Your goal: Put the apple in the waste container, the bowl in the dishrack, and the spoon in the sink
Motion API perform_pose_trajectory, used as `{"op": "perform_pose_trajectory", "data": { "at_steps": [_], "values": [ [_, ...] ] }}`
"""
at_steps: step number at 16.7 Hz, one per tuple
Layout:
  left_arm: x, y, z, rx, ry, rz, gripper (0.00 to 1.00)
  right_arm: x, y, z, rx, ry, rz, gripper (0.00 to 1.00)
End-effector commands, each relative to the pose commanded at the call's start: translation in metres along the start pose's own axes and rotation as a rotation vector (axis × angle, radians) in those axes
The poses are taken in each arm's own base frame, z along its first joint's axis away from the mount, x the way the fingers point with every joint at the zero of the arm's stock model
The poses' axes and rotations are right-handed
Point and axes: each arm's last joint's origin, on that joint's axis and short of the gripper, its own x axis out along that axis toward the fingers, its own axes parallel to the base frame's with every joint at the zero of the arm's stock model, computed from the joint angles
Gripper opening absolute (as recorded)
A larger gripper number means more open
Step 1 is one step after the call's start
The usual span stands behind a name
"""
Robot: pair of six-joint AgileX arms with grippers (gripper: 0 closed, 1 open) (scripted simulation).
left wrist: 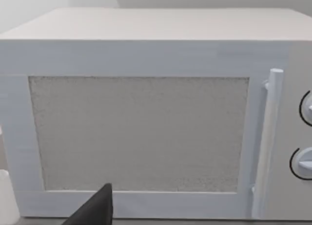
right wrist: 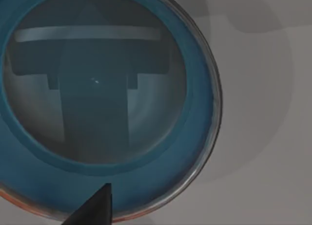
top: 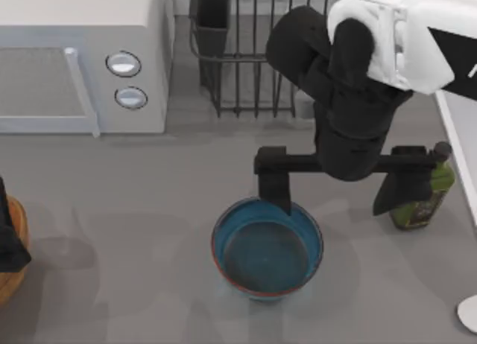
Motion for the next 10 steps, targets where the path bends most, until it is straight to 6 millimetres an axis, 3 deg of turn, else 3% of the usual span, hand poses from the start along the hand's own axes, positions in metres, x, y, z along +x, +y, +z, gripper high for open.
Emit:
{"op": "perform_pose_trajectory", "data": {
  "at_steps": [3, 10],
  "values": [
    [0.000, 0.000, 0.000, 0.000, 0.000, 0.000, 1.00, 0.013, 0.001, 0.000, -0.003, 0.005, -0.005, 1.00],
    [0.000, 0.000, 0.000, 0.000, 0.000, 0.000, 1.00, 0.092, 0.002, 0.001, -0.004, -0.004, 0.002, 1.00]
  ]
}}
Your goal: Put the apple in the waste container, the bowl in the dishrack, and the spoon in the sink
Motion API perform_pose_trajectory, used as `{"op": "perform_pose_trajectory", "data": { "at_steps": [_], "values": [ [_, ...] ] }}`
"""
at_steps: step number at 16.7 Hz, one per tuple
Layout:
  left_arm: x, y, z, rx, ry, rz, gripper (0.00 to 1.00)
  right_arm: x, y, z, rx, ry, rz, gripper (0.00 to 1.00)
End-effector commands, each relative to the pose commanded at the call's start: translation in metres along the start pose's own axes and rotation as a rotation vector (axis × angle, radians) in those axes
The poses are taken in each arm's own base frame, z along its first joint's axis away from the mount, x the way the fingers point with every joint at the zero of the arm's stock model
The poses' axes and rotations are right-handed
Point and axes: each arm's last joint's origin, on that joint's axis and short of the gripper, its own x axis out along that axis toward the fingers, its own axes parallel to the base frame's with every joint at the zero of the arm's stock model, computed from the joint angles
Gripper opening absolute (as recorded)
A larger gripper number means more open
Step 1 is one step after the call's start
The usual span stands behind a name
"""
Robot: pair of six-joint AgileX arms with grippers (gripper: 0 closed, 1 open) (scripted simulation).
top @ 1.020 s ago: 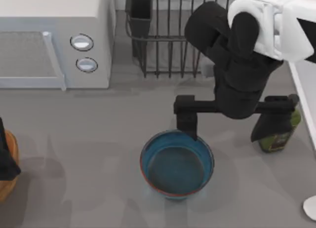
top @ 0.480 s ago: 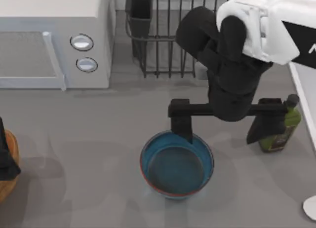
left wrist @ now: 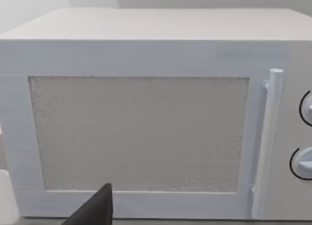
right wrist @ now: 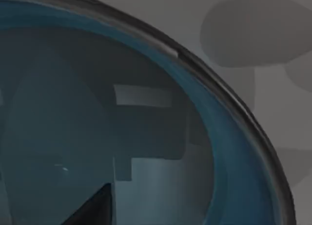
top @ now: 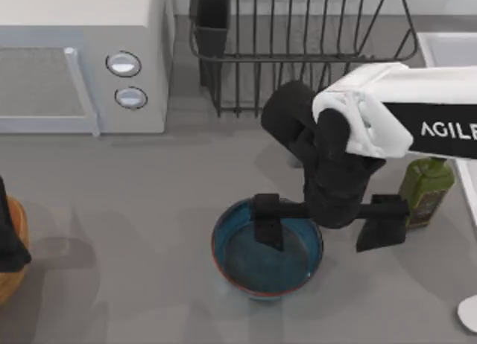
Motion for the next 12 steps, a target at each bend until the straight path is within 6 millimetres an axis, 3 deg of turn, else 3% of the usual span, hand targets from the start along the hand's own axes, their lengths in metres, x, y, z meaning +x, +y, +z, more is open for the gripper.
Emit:
{"op": "perform_pose_trajectory", "data": {
  "at_steps": [5, 12],
  "values": [
    [0.0000, 0.0000, 0.0000, 0.000, 0.000, 0.000, 1.00, 0.0086, -0.0010, -0.0016, 0.000, 0.005, -0.004, 1.00],
    [0.0000, 0.0000, 0.0000, 0.000, 0.000, 0.000, 1.00, 0.0086, -0.0010, -0.0016, 0.000, 0.005, -0.004, 0.47]
  ]
}}
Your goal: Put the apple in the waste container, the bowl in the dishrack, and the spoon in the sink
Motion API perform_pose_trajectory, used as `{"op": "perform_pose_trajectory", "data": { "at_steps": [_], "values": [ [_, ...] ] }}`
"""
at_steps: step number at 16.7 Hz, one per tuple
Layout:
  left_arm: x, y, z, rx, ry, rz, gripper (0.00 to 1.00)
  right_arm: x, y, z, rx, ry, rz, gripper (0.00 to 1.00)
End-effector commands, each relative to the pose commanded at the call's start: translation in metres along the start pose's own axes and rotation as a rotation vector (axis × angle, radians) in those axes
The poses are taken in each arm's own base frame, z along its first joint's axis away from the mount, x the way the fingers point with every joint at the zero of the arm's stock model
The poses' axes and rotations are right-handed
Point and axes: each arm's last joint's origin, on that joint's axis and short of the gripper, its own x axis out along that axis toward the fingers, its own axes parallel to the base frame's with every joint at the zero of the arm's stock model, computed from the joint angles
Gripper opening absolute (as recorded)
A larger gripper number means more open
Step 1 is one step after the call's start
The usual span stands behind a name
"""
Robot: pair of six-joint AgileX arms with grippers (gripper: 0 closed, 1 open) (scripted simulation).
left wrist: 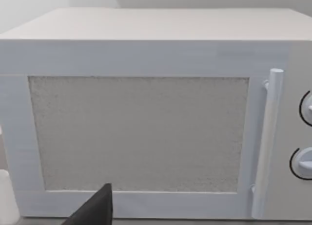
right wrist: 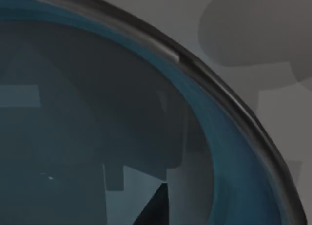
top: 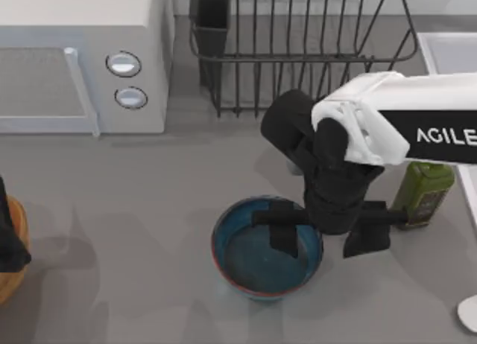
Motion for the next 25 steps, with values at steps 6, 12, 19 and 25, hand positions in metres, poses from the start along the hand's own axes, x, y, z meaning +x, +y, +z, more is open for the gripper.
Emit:
{"op": "perform_pose_trajectory", "data": {
  "at_steps": [6, 12, 19, 25],
  "values": [
    [0.000, 0.000, 0.000, 0.000, 0.000, 0.000, 1.00, 0.000, 0.000, 0.000, 0.000, 0.000, 0.000, 0.02],
    [0.000, 0.000, 0.000, 0.000, 0.000, 0.000, 1.00, 0.000, 0.000, 0.000, 0.000, 0.000, 0.000, 0.00],
    [0.000, 0.000, 0.000, 0.000, 0.000, 0.000, 1.00, -0.020, 0.003, 0.003, 0.002, -0.007, 0.005, 0.00],
    [0.000, 0.000, 0.000, 0.000, 0.000, 0.000, 1.00, -0.065, 0.003, 0.003, 0.001, 0.011, -0.011, 0.00]
  ]
}}
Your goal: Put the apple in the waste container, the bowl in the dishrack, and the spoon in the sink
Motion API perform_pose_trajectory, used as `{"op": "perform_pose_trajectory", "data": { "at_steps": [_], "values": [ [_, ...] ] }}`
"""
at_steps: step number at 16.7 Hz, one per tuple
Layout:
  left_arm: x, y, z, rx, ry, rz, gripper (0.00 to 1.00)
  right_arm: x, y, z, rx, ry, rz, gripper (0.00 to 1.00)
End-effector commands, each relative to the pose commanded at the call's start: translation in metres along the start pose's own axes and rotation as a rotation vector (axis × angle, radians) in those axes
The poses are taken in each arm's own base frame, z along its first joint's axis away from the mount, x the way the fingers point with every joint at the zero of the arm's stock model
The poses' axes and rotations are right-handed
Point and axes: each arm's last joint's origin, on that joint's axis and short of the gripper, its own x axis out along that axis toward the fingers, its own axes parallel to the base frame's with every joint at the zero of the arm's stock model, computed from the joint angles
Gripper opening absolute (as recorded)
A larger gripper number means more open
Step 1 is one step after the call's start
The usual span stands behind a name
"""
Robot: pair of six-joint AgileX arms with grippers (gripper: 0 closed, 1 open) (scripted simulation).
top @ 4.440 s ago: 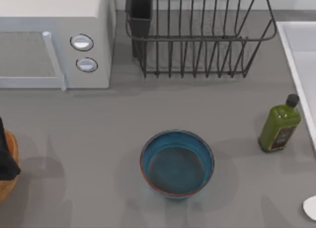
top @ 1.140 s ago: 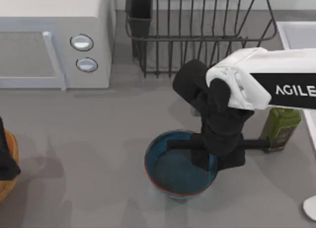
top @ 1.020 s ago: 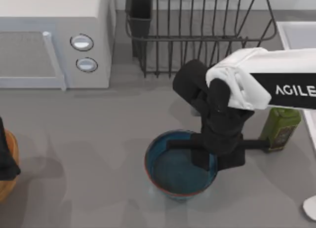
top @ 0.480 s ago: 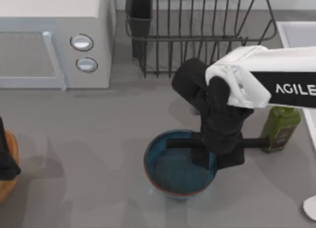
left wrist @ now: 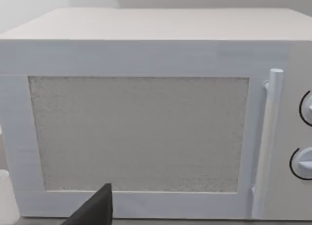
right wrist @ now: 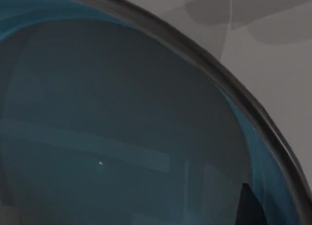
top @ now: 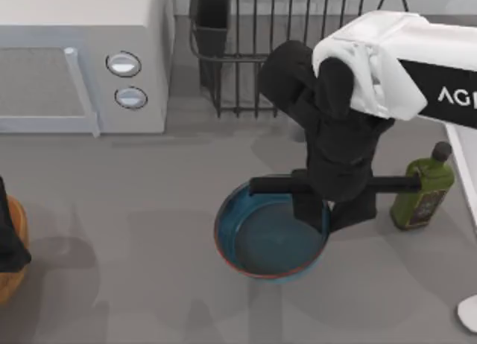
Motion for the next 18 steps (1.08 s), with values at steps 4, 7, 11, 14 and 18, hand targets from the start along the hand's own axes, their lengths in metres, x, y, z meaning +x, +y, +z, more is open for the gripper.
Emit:
{"op": "perform_pose_trajectory", "data": {
  "at_steps": [4, 7, 11, 14, 18],
  "values": [
    [0.000, 0.000, 0.000, 0.000, 0.000, 0.000, 1.00, -0.034, -0.003, -0.003, 0.000, -0.011, 0.011, 0.00],
    [0.000, 0.000, 0.000, 0.000, 0.000, 0.000, 1.00, -0.035, -0.004, -0.003, 0.001, -0.012, 0.011, 0.00],
    [0.000, 0.000, 0.000, 0.000, 0.000, 0.000, 1.00, -0.039, 0.006, -0.010, -0.067, -0.068, 0.014, 0.00],
    [0.000, 0.000, 0.000, 0.000, 0.000, 0.000, 1.00, -0.054, 0.027, -0.024, -0.239, -0.264, 0.021, 0.00],
    [0.000, 0.000, 0.000, 0.000, 0.000, 0.000, 1.00, -0.088, 0.034, -0.027, -0.293, -0.621, 0.030, 0.00]
  ]
}}
